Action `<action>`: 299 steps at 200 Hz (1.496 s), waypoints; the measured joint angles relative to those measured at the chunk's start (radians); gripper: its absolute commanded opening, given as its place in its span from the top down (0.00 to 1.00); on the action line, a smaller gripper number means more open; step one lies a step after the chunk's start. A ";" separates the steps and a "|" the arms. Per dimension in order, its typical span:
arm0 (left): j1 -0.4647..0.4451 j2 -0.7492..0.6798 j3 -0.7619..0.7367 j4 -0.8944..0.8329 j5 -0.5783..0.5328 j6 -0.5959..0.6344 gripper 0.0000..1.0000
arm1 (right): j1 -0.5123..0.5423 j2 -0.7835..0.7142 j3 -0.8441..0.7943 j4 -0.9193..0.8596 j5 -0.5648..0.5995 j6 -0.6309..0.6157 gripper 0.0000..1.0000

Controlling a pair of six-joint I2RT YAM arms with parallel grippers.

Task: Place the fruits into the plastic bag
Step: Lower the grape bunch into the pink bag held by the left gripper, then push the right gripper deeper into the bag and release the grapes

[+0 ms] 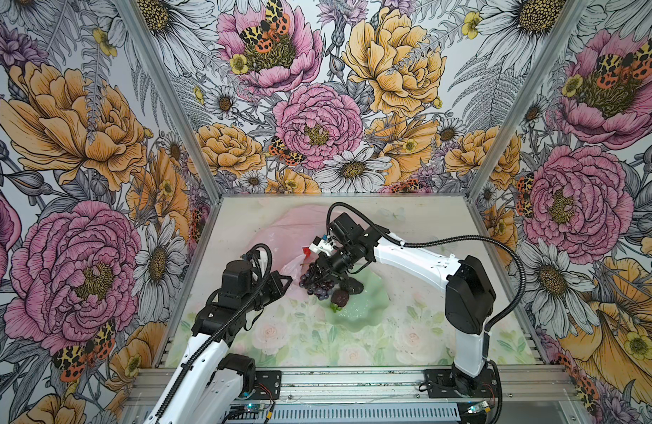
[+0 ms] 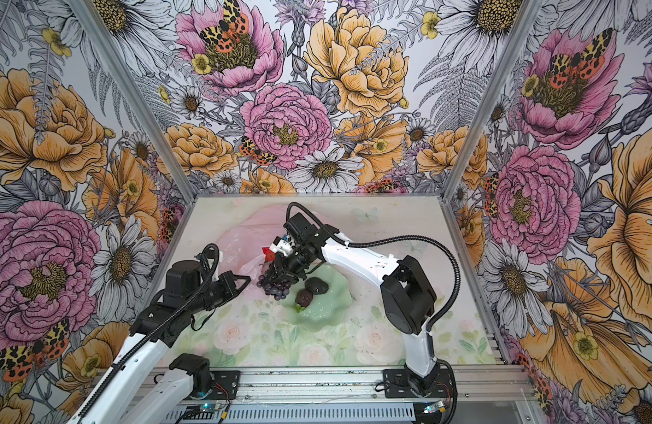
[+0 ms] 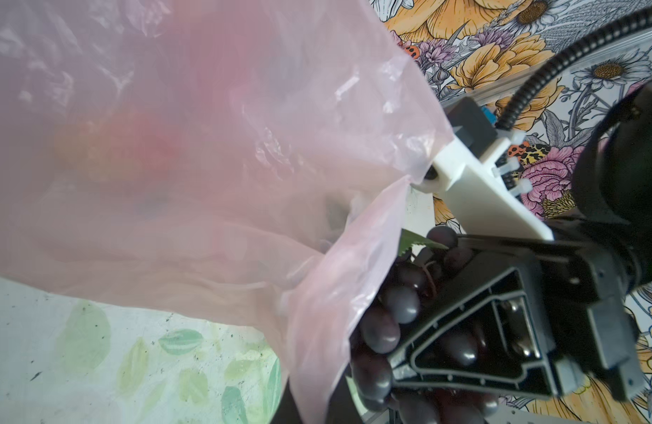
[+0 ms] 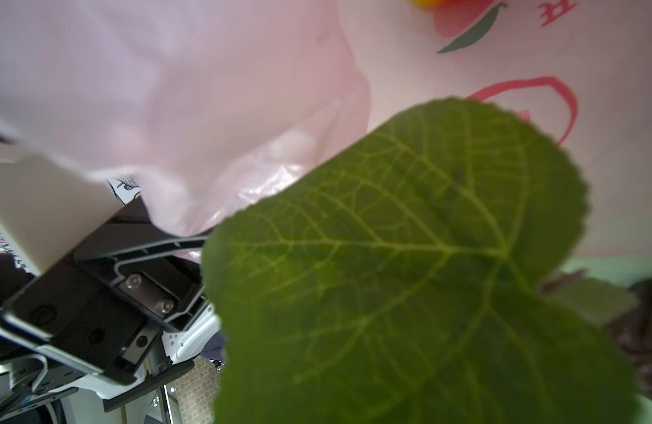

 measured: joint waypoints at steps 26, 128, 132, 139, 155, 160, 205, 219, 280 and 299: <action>-0.002 -0.001 0.021 -0.025 0.000 0.034 1.00 | -0.046 0.063 0.061 0.000 -0.016 0.007 0.74; -0.002 0.002 0.034 -0.042 0.000 0.089 1.00 | -0.113 0.221 0.255 0.004 0.141 0.118 0.75; -0.002 0.004 0.034 -0.042 0.000 0.090 1.00 | -0.113 0.221 0.255 0.003 0.161 0.125 0.75; -0.002 0.008 0.034 -0.042 0.000 0.093 1.00 | -0.113 0.221 0.255 0.003 0.200 0.135 0.75; -0.002 0.014 0.034 -0.043 0.000 0.097 1.00 | -0.105 0.221 0.262 0.003 0.280 0.148 0.75; -0.002 0.016 0.034 -0.044 0.000 0.099 1.00 | -0.104 0.221 0.265 0.003 0.303 0.152 0.75; -0.002 0.018 0.034 -0.049 0.000 0.104 1.00 | -0.077 0.221 0.300 0.054 0.443 0.182 0.75; -0.002 0.017 0.034 -0.050 0.000 0.104 1.00 | -0.068 0.225 0.305 0.091 0.459 0.197 0.75; -0.002 -0.005 0.034 -0.051 0.000 0.101 1.00 | -0.024 0.270 0.318 0.303 0.481 0.252 0.74; 0.005 -0.015 0.035 -0.060 0.000 0.101 1.00 | -0.013 0.291 0.319 0.372 0.480 0.268 0.73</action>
